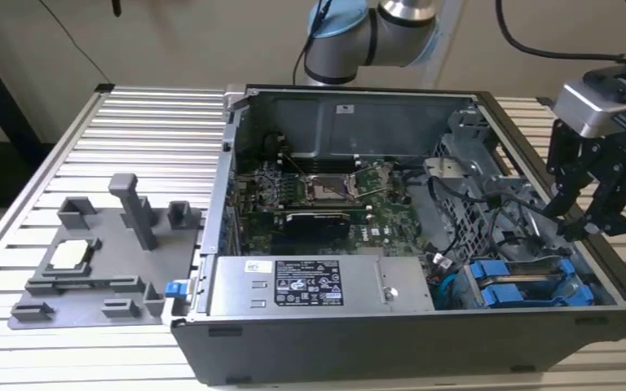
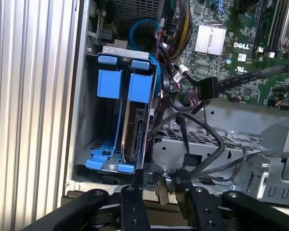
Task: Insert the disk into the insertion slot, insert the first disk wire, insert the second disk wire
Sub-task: 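Insert the first disk wire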
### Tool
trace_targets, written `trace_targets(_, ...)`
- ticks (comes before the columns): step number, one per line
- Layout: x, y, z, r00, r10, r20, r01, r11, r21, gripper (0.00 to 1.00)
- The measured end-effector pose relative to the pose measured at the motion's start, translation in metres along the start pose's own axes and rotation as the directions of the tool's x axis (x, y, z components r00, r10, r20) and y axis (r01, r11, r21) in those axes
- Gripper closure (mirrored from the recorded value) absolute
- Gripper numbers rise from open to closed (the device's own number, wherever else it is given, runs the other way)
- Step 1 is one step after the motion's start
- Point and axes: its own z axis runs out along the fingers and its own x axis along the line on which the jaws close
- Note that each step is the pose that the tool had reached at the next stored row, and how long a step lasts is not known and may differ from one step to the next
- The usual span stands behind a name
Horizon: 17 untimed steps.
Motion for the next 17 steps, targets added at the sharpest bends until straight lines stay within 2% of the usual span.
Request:
trace_targets(5, -0.0072, -0.0023, 0.0002, 0.9997, -0.004, -0.0224, 0.003, 1.0, -0.0025, 0.6)
trace_targets(8, -0.0092, -0.0034, 0.0004, 0.9994, -0.006, -0.0337, 0.006, 1.0, -0.0028, 0.6)
trace_targets(14, -0.0128, -0.0056, 0.0018, 0.9977, -0.014, -0.0669, 0.014, 0.9999, -0.005, 0.6)
trace_targets(17, -0.014, -0.0065, 0.0026, 0.9967, -0.024, -0.0774, 0.023, 0.9997, -0.0065, 0.6)
